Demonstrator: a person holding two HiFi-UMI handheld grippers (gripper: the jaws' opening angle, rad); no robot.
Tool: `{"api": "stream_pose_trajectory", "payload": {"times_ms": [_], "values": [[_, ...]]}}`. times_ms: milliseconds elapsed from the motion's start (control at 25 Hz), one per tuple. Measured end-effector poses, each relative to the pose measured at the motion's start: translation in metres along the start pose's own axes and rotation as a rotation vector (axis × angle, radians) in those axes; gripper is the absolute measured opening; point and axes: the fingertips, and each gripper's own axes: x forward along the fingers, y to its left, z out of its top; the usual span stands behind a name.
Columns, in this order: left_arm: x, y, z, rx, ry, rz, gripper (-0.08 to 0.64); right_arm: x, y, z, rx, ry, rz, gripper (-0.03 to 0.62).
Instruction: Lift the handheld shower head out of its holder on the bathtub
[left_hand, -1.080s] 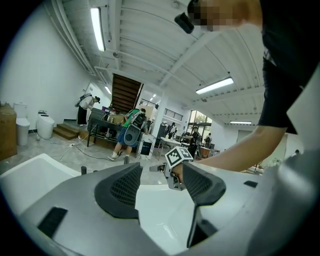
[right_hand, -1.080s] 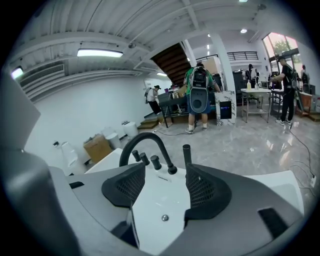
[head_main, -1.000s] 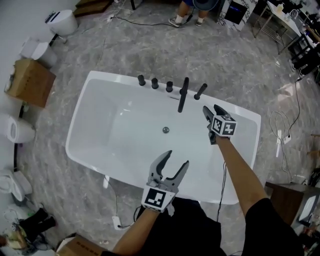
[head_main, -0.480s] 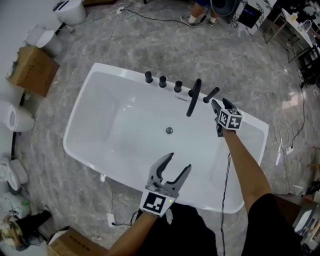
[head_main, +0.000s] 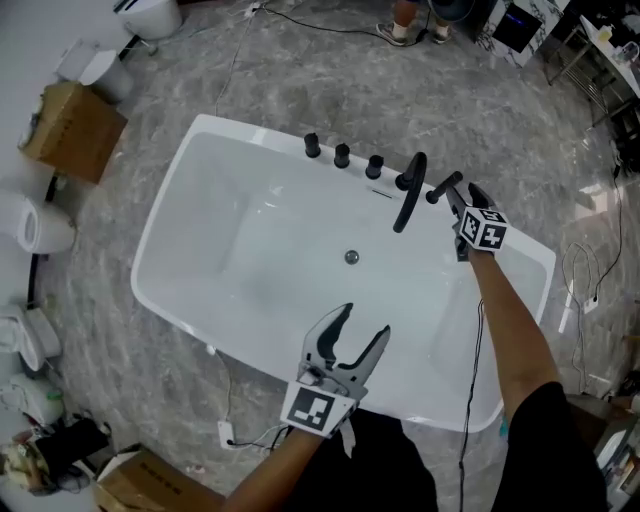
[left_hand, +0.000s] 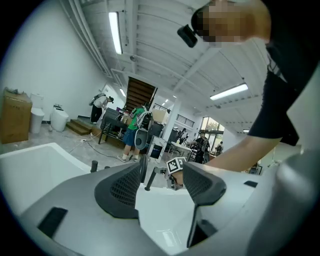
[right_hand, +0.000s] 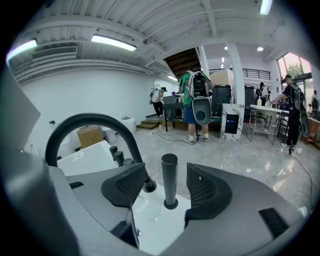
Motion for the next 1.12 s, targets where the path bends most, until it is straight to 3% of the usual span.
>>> {"api": "stream_pose_trajectory", "payload": {"times_ms": [240,360,640,800,1120], "values": [[-0.001,0.004,0.006,0.053,-0.034,-0.019,0.244,0.023,-0.001,-0.002,-0.058,0.040,-0.019,0.229],[-0.006,0.001,-0.003,0.089,-0.013,-0.024,0.245,0.031,0.004,-0.012,-0.049,0.065,-0.011,0.229],[-0.017,0.007,-0.023,-0.037,0.030,0.008,0.245,0.040,-0.011,-0.010,-0.008,0.083,-0.053,0.222],[-0.025,0.017,-0.019,-0.042,0.005,0.029,0.245,0.043,-0.007,-0.008,-0.014,0.078,-0.041,0.129],[-0.044,0.036,-0.011,-0.013,-0.018,0.060,0.245,0.040,-0.002,-0.011,-0.047,0.134,-0.038,0.120]]}}
